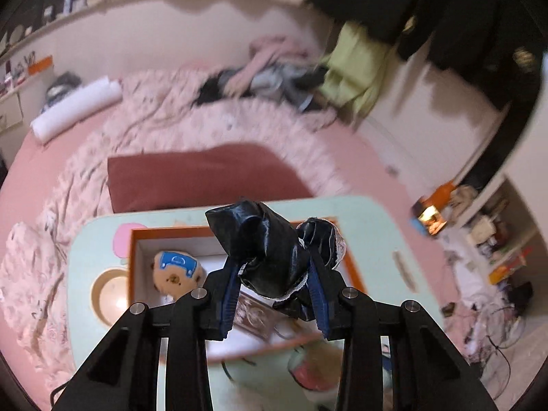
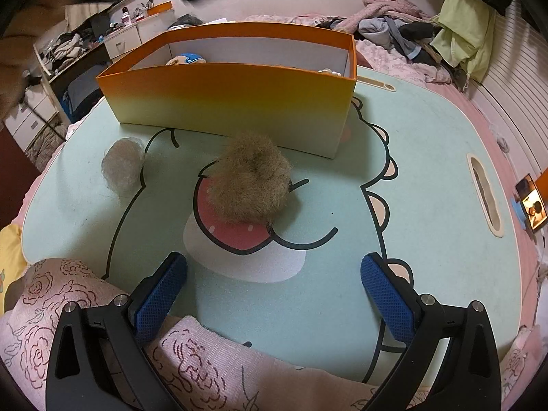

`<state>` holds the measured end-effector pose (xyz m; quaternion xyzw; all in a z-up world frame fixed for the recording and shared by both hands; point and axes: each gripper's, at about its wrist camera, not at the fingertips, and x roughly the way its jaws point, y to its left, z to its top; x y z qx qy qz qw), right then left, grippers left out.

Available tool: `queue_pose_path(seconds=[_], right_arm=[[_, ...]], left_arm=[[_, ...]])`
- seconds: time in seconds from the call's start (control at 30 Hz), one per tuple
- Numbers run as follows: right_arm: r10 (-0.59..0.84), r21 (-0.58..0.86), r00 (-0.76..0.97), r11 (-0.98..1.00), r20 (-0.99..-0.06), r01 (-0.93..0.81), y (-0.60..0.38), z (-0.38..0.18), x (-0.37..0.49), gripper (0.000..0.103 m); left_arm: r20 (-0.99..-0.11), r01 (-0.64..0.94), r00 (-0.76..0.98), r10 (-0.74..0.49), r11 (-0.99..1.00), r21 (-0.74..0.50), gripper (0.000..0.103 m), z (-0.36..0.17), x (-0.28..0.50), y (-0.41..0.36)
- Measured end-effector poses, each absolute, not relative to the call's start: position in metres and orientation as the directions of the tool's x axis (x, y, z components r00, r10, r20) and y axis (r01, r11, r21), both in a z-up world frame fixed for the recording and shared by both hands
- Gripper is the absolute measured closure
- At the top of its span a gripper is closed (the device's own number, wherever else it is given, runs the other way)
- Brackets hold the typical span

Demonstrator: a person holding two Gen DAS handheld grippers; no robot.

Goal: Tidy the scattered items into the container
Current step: 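Grasp the black satin cloth in the box with the left gripper, set it on the table, then reach the right gripper into the box and grasp the brown card box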

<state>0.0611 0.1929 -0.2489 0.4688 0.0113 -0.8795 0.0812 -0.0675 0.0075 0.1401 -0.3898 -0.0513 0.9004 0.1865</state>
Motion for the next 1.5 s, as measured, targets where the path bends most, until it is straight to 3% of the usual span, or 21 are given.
queue_pose_path(seconds=[0.13, 0.37, 0.53, 0.63, 0.77, 0.83, 0.9, 0.93, 1.03, 1.07, 1.5], right_arm=[[-0.132, 0.056, -0.547, -0.987, -0.826, 0.154, 0.193, -0.249, 0.061, 0.002], [-0.132, 0.056, -0.547, -0.987, -0.826, 0.153, 0.194, -0.249, 0.062, 0.002], [-0.133, 0.056, -0.548, -0.987, -0.826, 0.154, 0.194, -0.249, 0.062, 0.001], [-0.132, 0.056, -0.547, -0.987, -0.826, 0.153, 0.194, -0.249, 0.062, 0.001], [-0.131, 0.056, -0.548, -0.987, -0.826, 0.152, 0.194, -0.249, 0.062, 0.001], [-0.132, 0.057, -0.548, -0.987, -0.826, 0.152, 0.194, -0.249, 0.062, 0.001], [-0.131, 0.057, -0.548, -0.987, -0.826, 0.152, 0.194, -0.249, 0.062, 0.001], [-0.131, 0.056, -0.548, -0.987, -0.826, 0.152, 0.194, -0.249, 0.062, 0.001], [-0.132, 0.057, -0.548, -0.987, -0.826, 0.152, 0.194, -0.250, 0.062, 0.001], [-0.131, 0.057, -0.548, -0.987, -0.826, 0.151, 0.194, -0.250, 0.062, 0.001], [-0.130, 0.055, -0.548, -0.987, -0.826, 0.150, 0.194, -0.250, 0.062, 0.001]], left_arm=[[-0.676, -0.305, -0.638, 0.368, -0.927, -0.217, 0.068, 0.135, -0.031, -0.010], [-0.766, -0.122, -0.632, 0.117, -0.991, -0.051, 0.068, 0.070, -0.005, -0.051], [-0.820, -0.090, -0.566, 0.079, -0.995, -0.034, 0.067, 0.023, -0.007, -0.048], [-0.806, -0.123, -0.585, 0.086, -0.992, -0.017, 0.064, 0.017, 0.001, -0.035], [-0.795, -0.139, -0.591, 0.136, -0.988, -0.066, 0.043, 0.017, 0.005, -0.028], [-0.791, -0.136, -0.595, 0.143, -0.988, -0.075, 0.037, 0.017, 0.010, -0.027], [-0.807, -0.127, -0.578, 0.119, -0.990, -0.055, 0.012, 0.013, 0.013, -0.025], [-0.819, -0.120, -0.566, 0.091, -0.992, -0.028, 0.007, 0.009, 0.015, -0.023], [-0.829, -0.129, -0.559, 0.014, -0.989, 0.071, 0.005, -0.003, 0.023, -0.014], [-0.822, -0.135, -0.569, 0.003, -0.987, 0.090, 0.000, -0.006, 0.026, -0.011], [-0.803, -0.152, -0.596, 0.031, -0.986, 0.074, 0.000, -0.009, 0.032, -0.010]])
